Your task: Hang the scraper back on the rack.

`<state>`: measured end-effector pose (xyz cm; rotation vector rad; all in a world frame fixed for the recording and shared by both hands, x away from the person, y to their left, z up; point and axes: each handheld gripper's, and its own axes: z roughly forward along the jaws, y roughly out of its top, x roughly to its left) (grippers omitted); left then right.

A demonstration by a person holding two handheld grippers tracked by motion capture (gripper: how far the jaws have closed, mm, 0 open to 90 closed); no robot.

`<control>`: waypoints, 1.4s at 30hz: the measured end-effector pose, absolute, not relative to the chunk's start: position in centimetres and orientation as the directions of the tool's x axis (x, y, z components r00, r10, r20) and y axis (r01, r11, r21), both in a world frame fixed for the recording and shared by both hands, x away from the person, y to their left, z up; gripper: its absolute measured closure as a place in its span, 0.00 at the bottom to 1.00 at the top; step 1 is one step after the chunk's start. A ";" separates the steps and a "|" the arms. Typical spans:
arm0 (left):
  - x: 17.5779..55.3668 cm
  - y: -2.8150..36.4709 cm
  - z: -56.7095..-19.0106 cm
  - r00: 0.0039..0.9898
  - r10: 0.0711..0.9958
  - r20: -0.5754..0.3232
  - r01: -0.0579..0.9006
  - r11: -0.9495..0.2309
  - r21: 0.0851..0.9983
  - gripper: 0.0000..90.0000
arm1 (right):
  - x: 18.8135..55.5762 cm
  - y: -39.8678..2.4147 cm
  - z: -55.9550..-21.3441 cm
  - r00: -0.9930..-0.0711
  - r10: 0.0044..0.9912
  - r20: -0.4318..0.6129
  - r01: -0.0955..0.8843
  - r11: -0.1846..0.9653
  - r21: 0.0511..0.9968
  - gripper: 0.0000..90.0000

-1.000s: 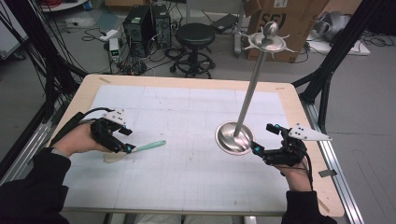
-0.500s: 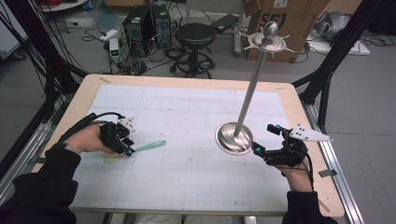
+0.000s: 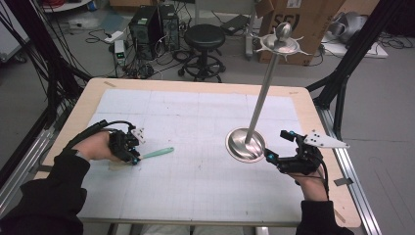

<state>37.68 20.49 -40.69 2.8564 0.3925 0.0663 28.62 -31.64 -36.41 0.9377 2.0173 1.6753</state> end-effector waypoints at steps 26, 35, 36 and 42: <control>36.3 19.8 -37.3 0.949 0.314 0.008 0.270 -0.827 0.494 0.89 | 28.5 -31.8 -36.4 -0.712 0.689 0.136 0.261 0.080 0.962 0.01; 35.6 19.0 -35.6 0.936 0.351 -0.011 0.254 -0.654 0.712 0.89 | 28.5 -31.9 -36.4 -0.711 0.690 0.137 0.260 0.076 0.963 0.01; 35.6 18.8 -35.6 0.936 0.351 -0.008 0.248 -0.645 0.723 0.89 | 28.5 -31.9 -36.4 -0.710 0.691 0.137 0.259 0.075 0.963 0.01; 35.8 17.7 -35.3 0.912 0.402 -0.087 0.308 -0.526 0.793 0.89 | 28.5 -32.1 -36.4 -0.710 0.691 0.137 0.256 0.072 0.964 0.01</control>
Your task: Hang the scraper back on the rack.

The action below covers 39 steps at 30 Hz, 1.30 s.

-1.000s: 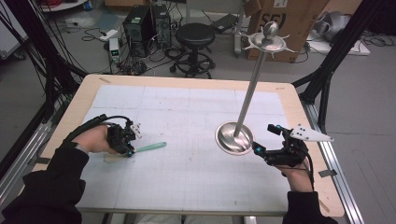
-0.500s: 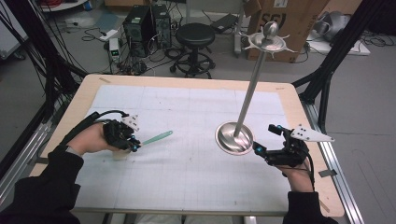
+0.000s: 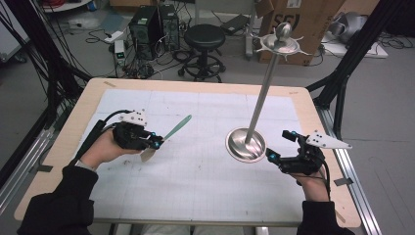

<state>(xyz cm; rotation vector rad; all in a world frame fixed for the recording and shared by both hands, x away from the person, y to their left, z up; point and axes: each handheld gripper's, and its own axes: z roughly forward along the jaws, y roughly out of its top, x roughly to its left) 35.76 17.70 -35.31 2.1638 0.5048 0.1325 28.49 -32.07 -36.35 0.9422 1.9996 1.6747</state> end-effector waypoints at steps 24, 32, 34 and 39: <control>36.3 9.6 -28.8 0.904 0.414 -0.107 0.218 -0.232 0.948 0.89 | 28.4 -32.6 -36.2 -0.705 0.693 0.150 0.252 0.047 0.967 0.01; 36.1 7.4 -26.0 0.903 0.424 -0.074 0.171 -0.195 0.966 0.89 | 28.3 -32.7 -36.2 -0.706 0.691 0.154 0.248 0.038 0.968 0.01; 36.0 7.0 -25.3 0.902 0.426 -0.067 0.159 -0.185 0.970 0.89 | 28.3 -32.7 -36.1 -0.705 0.692 0.155 0.250 0.037 0.968 0.01; 35.7 6.0 -24.2 0.909 0.410 -0.072 0.150 -0.161 0.976 0.89 | 28.3 -32.7 -36.1 -0.707 0.690 0.155 0.248 0.037 0.968 0.01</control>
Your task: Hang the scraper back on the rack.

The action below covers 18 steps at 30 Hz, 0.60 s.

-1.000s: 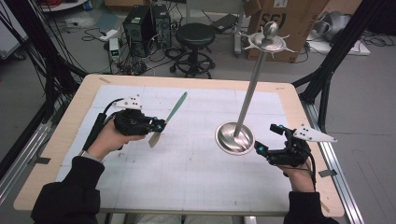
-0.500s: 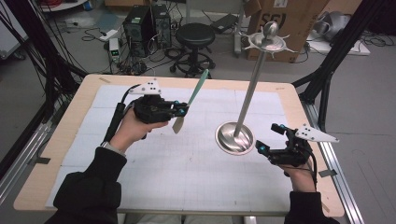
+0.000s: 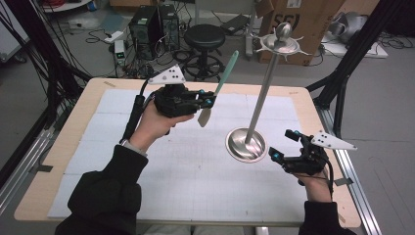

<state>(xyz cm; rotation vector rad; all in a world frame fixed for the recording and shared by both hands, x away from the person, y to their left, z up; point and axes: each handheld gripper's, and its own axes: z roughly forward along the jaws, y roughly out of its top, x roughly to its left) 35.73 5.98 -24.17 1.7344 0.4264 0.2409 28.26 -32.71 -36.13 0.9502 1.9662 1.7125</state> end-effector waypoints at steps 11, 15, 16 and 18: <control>35.6 4.6 -23.2 0.928 0.370 -0.039 0.102 -0.151 0.983 0.89 | 28.1 -33.0 -36.1 -0.703 0.692 0.163 0.247 0.023 0.969 0.01; 35.7 4.4 -23.3 0.931 0.364 -0.039 0.100 -0.150 0.984 0.89 | 28.1 -33.1 -36.1 -0.703 0.693 0.162 0.247 0.023 0.969 0.01; 35.7 4.3 -23.3 0.930 0.366 -0.040 0.100 -0.148 0.984 0.89 | 28.1 -33.1 -36.1 -0.703 0.693 0.161 0.246 0.024 0.969 0.01; 35.8 4.2 -23.4 0.931 0.364 -0.042 0.101 -0.146 0.984 0.89 | 28.1 -33.1 -36.1 -0.702 0.694 0.160 0.244 0.023 0.970 0.01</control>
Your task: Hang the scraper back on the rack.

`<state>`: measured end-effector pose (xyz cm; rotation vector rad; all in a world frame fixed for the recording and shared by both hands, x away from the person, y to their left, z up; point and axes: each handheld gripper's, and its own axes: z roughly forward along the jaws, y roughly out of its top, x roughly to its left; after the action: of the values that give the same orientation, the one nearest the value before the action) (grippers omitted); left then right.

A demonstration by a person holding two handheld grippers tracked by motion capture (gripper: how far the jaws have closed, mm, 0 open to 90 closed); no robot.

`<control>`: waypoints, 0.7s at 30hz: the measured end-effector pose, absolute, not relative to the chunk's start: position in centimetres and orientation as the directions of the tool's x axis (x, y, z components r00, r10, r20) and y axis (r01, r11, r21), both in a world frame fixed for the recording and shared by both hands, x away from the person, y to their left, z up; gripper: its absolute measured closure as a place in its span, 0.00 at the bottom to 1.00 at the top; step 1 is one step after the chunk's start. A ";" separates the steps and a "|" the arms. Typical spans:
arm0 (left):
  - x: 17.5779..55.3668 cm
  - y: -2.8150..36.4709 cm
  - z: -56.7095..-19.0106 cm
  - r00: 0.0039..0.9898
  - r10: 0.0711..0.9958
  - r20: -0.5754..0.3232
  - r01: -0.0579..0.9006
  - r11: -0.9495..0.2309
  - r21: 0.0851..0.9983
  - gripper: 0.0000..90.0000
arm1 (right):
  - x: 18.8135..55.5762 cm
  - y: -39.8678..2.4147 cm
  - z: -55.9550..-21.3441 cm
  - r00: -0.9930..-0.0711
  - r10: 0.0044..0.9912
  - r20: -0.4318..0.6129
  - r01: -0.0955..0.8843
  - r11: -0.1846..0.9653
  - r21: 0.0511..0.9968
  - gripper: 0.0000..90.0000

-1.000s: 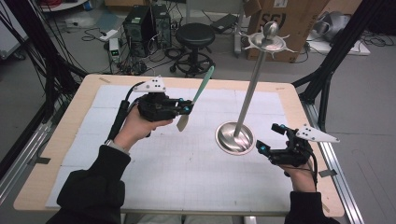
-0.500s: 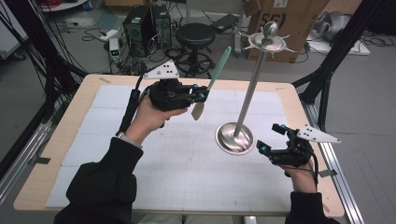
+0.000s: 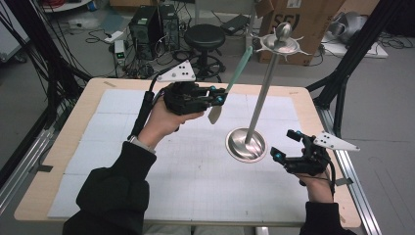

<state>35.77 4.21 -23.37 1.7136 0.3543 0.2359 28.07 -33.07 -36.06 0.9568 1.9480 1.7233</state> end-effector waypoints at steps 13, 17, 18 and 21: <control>36.1 3.5 -23.7 0.933 0.358 -0.040 0.094 -0.135 0.986 0.89 | 28.0 -33.1 -36.1 -0.703 0.692 0.162 0.243 0.020 0.970 0.01; 36.1 3.3 -23.8 0.934 0.355 -0.039 0.092 -0.133 0.987 0.89 | 28.0 -33.2 -36.1 -0.703 0.693 0.162 0.244 0.020 0.970 0.01; 36.1 3.2 -23.8 0.934 0.354 -0.040 0.092 -0.133 0.987 0.89 | 28.0 -33.3 -36.1 -0.702 0.693 0.162 0.243 0.020 0.970 0.01; 36.1 3.0 -23.8 0.935 0.354 -0.038 0.091 -0.134 0.987 0.89 | 27.9 -33.3 -36.1 -0.700 0.695 0.166 0.245 0.015 0.969 0.01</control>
<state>36.13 3.05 -23.84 1.7010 0.3398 0.2335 27.94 -33.31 -36.11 0.9627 1.9421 1.7291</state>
